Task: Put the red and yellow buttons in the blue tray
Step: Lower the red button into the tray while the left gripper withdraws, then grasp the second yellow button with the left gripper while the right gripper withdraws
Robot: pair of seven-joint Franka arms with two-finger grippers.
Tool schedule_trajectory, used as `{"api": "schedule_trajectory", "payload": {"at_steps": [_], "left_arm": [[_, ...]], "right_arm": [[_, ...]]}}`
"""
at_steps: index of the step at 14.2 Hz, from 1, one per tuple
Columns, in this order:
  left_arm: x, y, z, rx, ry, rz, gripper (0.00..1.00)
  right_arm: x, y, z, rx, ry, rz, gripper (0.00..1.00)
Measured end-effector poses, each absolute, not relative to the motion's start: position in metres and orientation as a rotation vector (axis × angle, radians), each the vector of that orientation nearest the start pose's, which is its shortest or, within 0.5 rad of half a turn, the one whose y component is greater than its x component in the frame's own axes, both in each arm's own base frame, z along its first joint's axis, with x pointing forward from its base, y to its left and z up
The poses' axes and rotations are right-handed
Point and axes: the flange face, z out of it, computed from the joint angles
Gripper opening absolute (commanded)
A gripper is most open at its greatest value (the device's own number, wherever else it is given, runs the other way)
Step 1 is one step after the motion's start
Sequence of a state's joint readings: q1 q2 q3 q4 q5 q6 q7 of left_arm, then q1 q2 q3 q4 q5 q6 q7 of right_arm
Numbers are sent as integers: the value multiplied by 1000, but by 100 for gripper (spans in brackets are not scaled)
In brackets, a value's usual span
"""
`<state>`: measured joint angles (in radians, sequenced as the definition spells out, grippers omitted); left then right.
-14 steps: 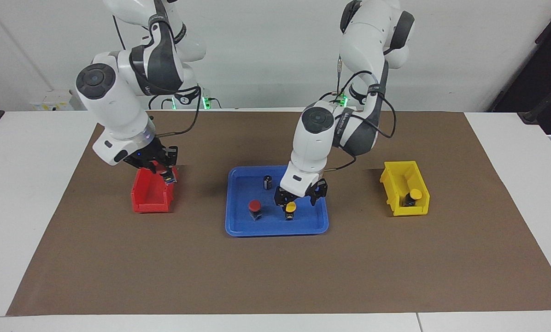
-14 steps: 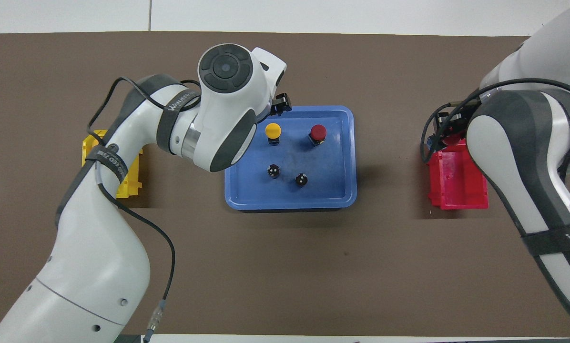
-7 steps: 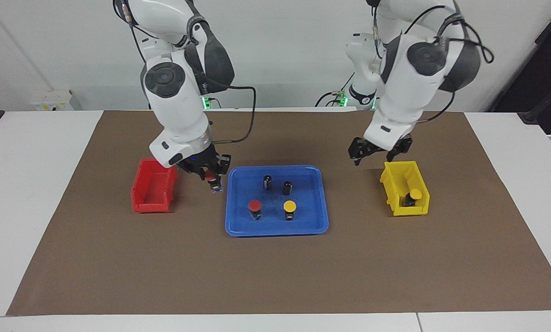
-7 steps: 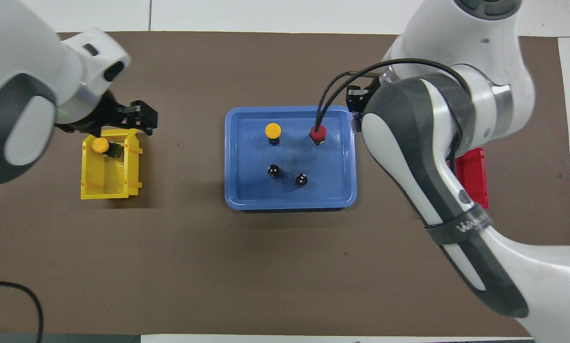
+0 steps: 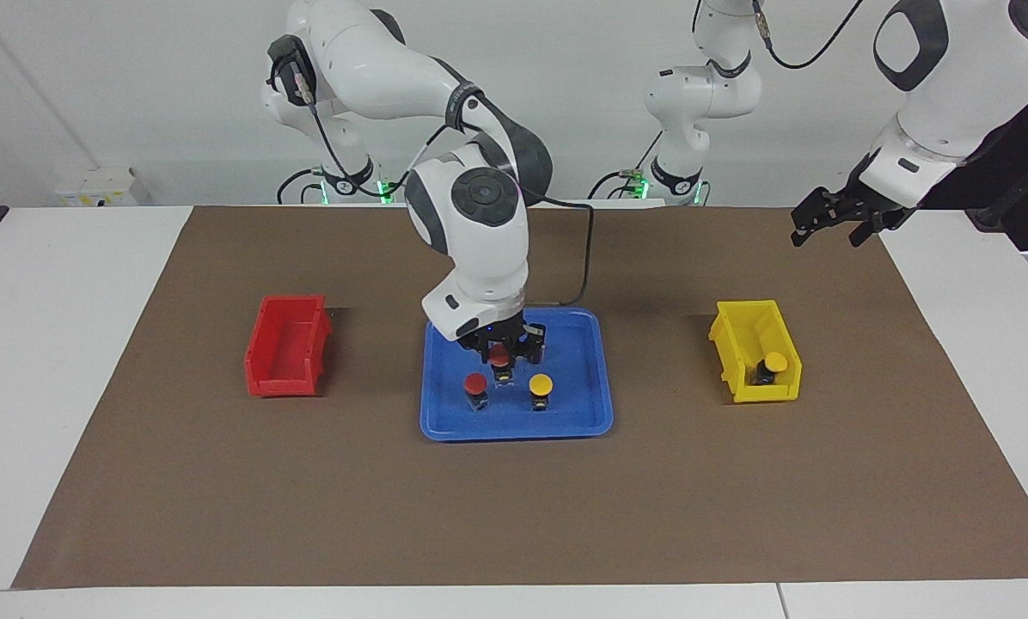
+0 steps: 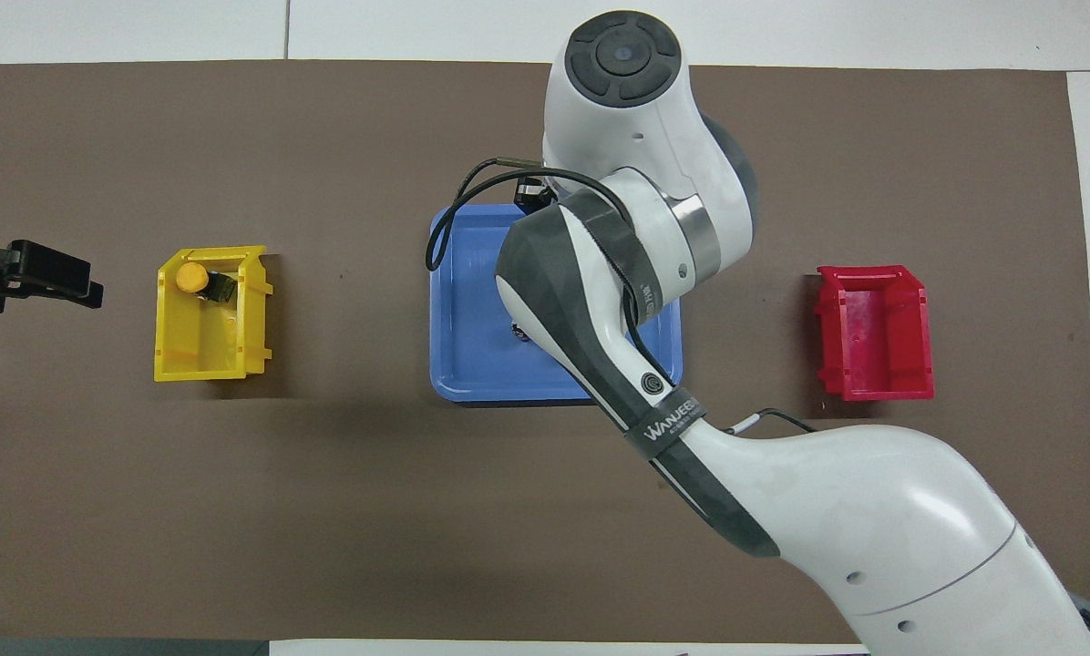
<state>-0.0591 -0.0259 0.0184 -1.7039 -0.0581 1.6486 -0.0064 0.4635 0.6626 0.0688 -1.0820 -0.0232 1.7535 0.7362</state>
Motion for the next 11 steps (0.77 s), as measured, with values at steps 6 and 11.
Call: {"api": "schedule_trajectory", "payload": {"at_steps": [6,11], "left_arm": [[548,-93,456,-3205,-36,-150,100],[562,-54,431,-3194,3,-153,73]], "right_arm": [[655,360,408,-3088,345,-24,3],[651,360,367,-3083,339,-32,6]]}}
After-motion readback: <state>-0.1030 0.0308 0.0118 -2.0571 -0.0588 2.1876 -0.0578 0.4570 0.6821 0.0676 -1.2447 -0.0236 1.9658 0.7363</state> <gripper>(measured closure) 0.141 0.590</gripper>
